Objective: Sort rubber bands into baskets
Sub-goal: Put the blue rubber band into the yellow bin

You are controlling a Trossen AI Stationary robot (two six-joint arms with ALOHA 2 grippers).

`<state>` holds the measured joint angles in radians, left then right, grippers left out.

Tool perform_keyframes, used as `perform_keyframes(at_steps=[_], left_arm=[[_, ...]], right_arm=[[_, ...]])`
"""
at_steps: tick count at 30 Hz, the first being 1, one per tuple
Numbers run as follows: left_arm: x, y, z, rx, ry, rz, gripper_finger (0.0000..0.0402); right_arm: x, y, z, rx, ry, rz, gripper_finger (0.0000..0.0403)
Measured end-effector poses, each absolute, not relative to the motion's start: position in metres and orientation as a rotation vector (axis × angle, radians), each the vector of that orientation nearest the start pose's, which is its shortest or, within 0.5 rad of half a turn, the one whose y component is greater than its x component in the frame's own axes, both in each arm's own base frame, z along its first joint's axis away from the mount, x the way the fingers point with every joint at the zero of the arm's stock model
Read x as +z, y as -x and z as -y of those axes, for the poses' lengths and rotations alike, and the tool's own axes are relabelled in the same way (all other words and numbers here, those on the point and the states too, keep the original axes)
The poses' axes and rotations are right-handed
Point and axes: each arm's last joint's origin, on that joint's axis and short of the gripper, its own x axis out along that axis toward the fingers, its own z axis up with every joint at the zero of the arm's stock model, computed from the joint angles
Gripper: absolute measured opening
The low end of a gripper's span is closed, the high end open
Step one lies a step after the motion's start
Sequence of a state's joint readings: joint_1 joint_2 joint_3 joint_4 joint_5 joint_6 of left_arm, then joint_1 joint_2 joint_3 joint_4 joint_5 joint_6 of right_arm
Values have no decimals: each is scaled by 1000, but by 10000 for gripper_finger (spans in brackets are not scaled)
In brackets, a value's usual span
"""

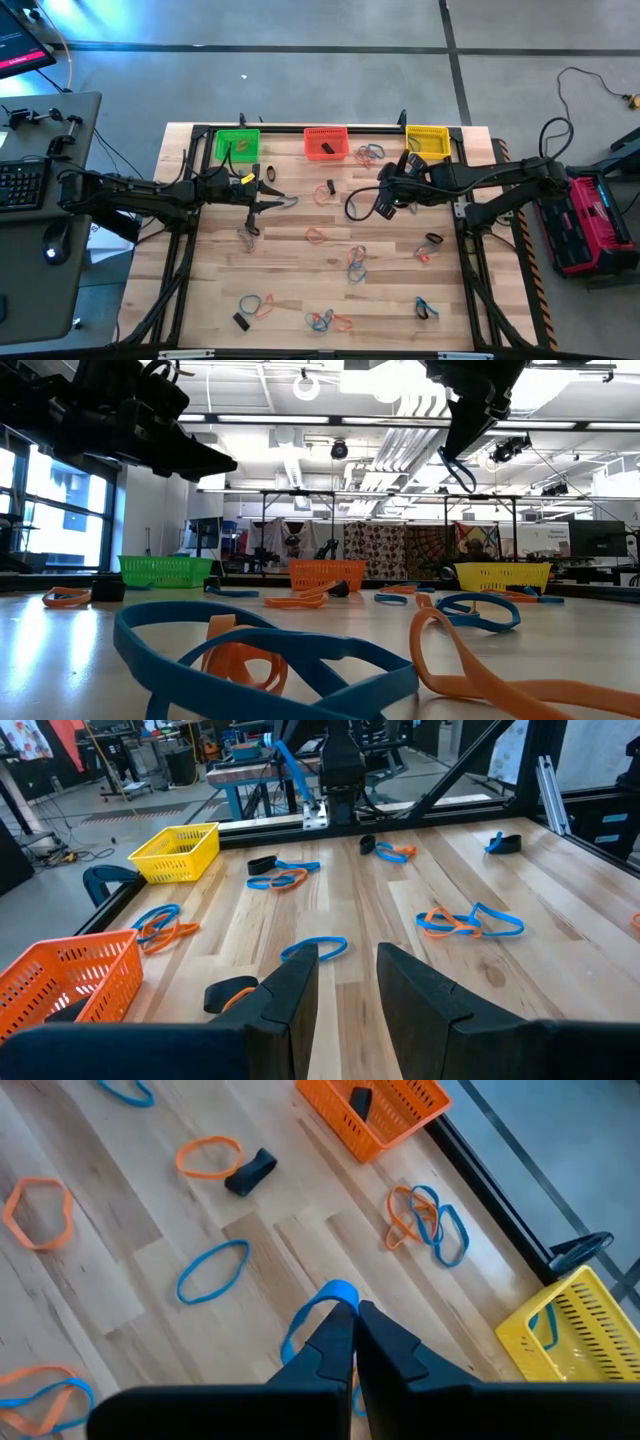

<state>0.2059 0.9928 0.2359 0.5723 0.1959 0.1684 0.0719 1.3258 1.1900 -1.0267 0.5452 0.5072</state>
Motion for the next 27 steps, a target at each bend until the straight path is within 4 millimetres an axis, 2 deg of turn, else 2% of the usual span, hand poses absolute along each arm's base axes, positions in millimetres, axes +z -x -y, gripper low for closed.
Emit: perform_keyframes(at_steps=[27], left_arm=[[182, -187, -33, -5, -131, -181, 99]], right_arm=[[301, -243, 0, -686, -74, -984, 0]])
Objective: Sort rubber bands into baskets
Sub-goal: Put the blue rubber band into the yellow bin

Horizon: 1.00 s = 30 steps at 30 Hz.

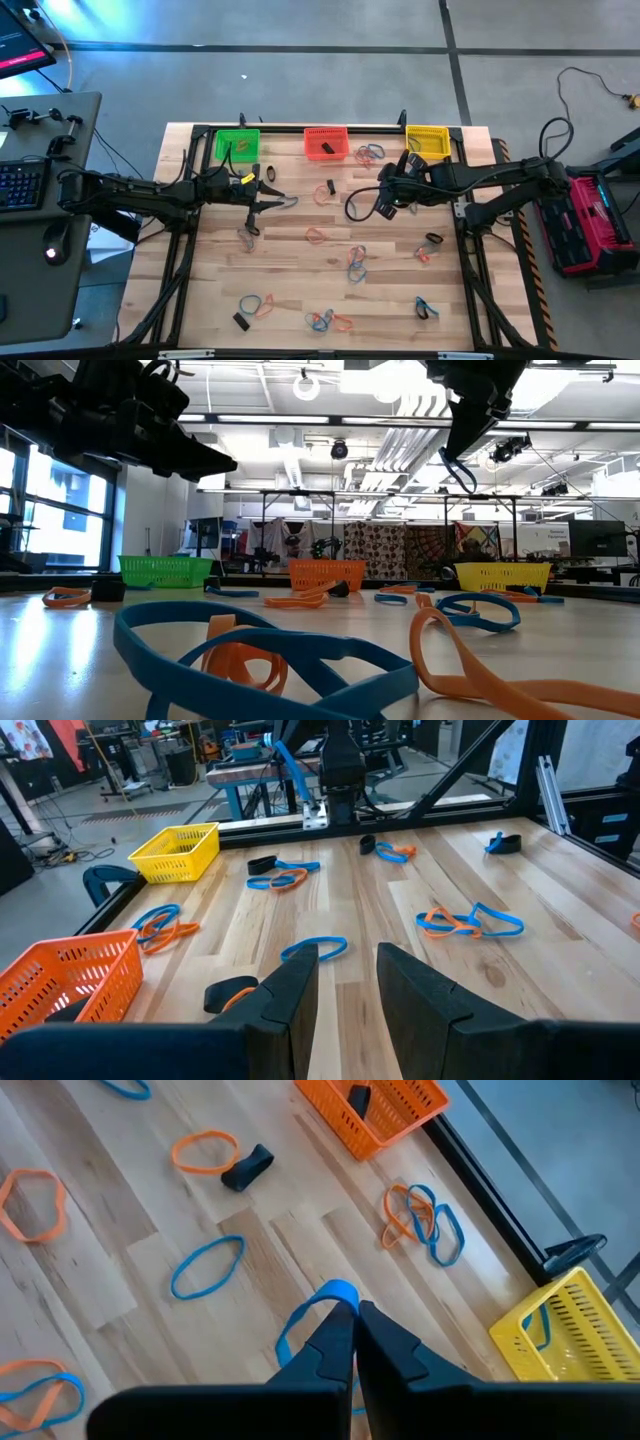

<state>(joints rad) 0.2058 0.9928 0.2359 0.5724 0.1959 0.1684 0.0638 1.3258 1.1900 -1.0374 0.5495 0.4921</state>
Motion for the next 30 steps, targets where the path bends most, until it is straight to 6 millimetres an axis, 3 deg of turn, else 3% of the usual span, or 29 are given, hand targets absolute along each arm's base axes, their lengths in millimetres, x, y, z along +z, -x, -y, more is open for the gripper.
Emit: perform_keyframes(at_steps=[3, 13, 25, 30], left_arm=[[182, -187, -33, -5, -131, -181, 99], [182, -187, -33, -6, -130, -187, 99], [182, -187, -33, -6, -130, -188, 99], [182, -187, -33, -6, -130, -188, 99]], right_arm=[[300, -237, 11, -754, -102, -1021, 0], [302, -204, 80, -1113, -250, -1110, 0], [307, -189, 147, -1256, -271, -1004, 0], [299, -180, 168, -1310, -293, -1056, 0]])
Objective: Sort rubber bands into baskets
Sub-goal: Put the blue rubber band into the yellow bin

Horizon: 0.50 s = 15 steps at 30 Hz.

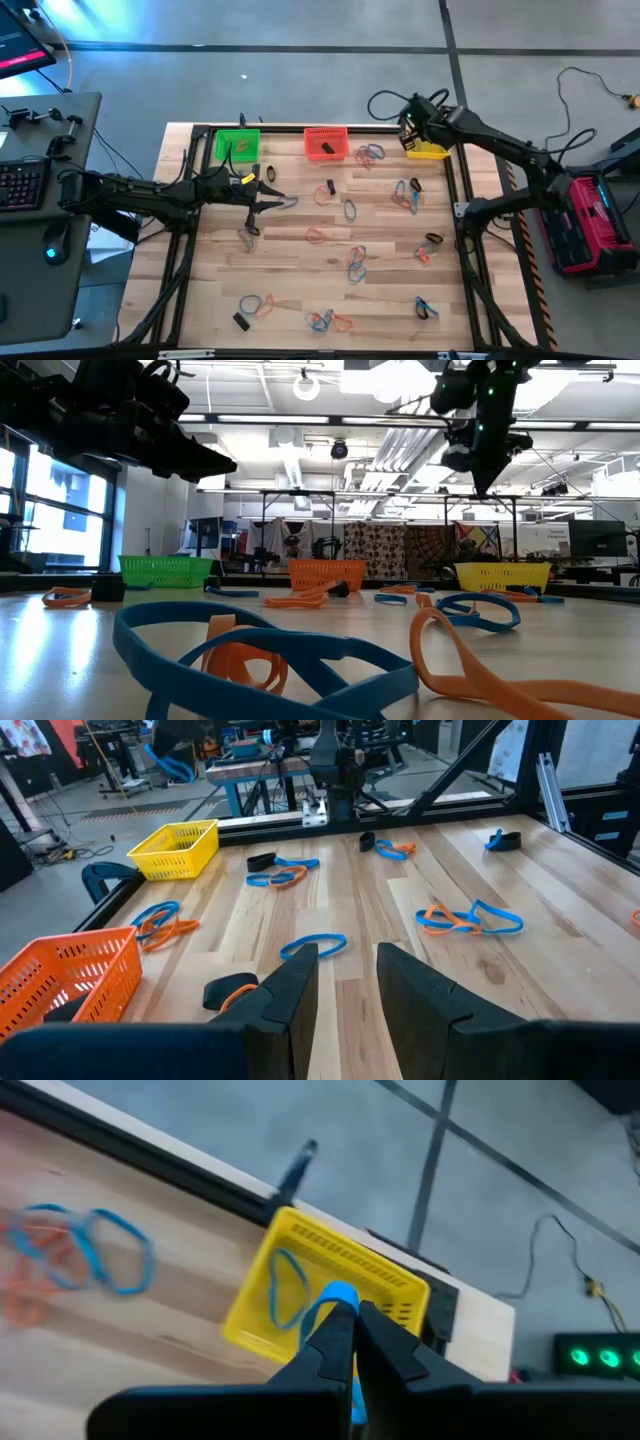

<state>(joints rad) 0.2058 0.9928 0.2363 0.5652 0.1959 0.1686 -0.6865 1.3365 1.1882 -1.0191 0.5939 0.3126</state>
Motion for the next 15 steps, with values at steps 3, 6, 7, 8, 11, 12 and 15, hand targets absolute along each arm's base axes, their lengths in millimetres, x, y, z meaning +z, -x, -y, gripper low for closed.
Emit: perform_keyframes(at_steps=[3, 6, 7, 8, 11, 12, 15], left_arm=[[182, -187, -33, -6, -130, -188, 99], [182, -187, -33, -6, -130, -188, 99], [182, -187, -33, -6, -130, -188, 99], [182, -187, -33, -6, -130, -188, 99], [182, -187, -33, -6, -130, -188, 99], [182, -187, -33, -6, -130, -188, 99], [182, -187, -33, -6, -130, -188, 99]], right_arm=[[291, -179, 178, -1331, -307, -1094, 0], [281, -182, 189, -1338, -312, -1133, 0], [278, -183, 193, -1340, -314, -1141, 0], [273, -184, 196, -1343, -314, -1143, 0], [254, -185, 204, -1342, -315, -1138, 0], [247, -184, 205, -1339, -322, -1129, 0], [228, -179, 210, -1327, -344, -1105, 0]])
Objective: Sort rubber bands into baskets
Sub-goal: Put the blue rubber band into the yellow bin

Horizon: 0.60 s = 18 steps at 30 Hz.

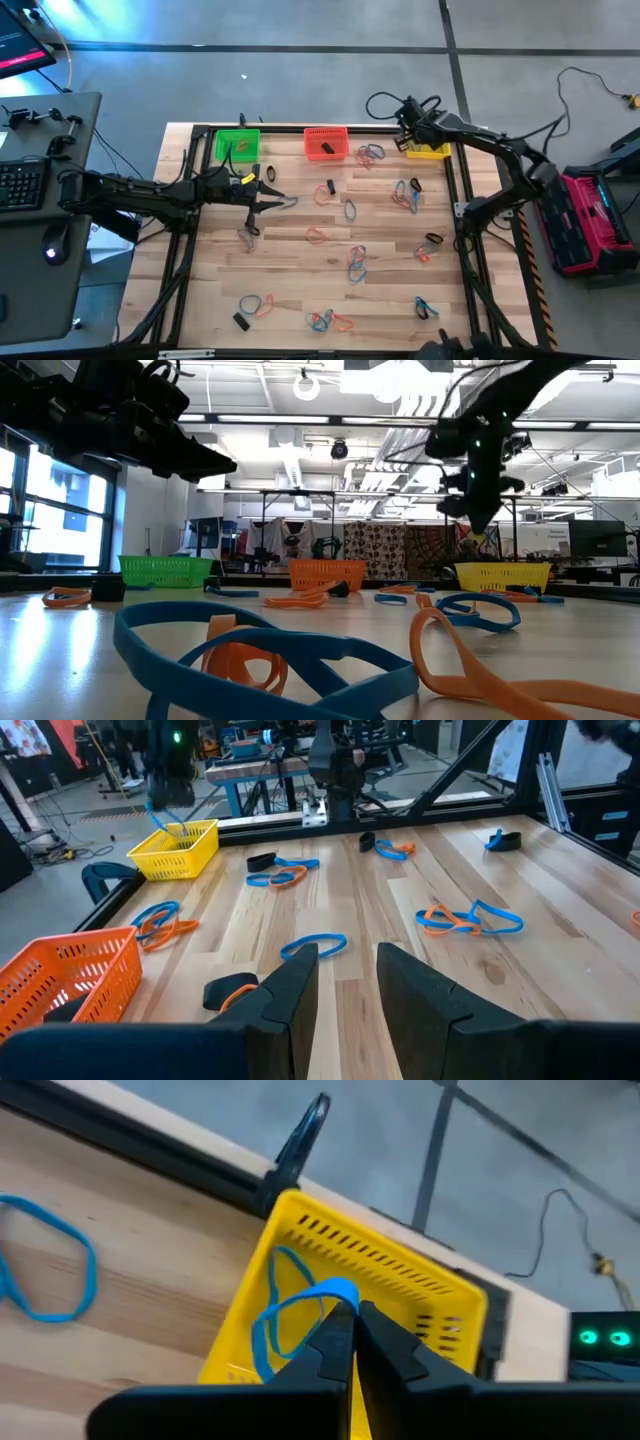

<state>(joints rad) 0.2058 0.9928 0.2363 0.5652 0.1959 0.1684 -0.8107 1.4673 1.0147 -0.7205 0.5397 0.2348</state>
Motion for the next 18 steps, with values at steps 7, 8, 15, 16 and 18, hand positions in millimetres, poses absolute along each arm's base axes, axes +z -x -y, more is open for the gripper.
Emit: perform_keyframes(at_steps=[7, 8, 15, 16, 18], left_arm=[[182, -187, -33, -6, -130, -188, 99], [182, -187, -33, -6, -130, -188, 99], [182, -187, -33, -6, -130, -188, 99], [182, -187, -33, -6, -130, -188, 99], [182, -187, -33, -6, -130, -188, 99]], right_arm=[[201, -165, 212, -1326, -395, -1110, 0], [200, -164, 212, -1326, -397, -1112, 0], [202, -166, 213, -1328, -390, -1085, 0], [202, -166, 214, -1330, -390, -1077, 0], [202, -165, 216, -1334, -394, -1065, 0]])
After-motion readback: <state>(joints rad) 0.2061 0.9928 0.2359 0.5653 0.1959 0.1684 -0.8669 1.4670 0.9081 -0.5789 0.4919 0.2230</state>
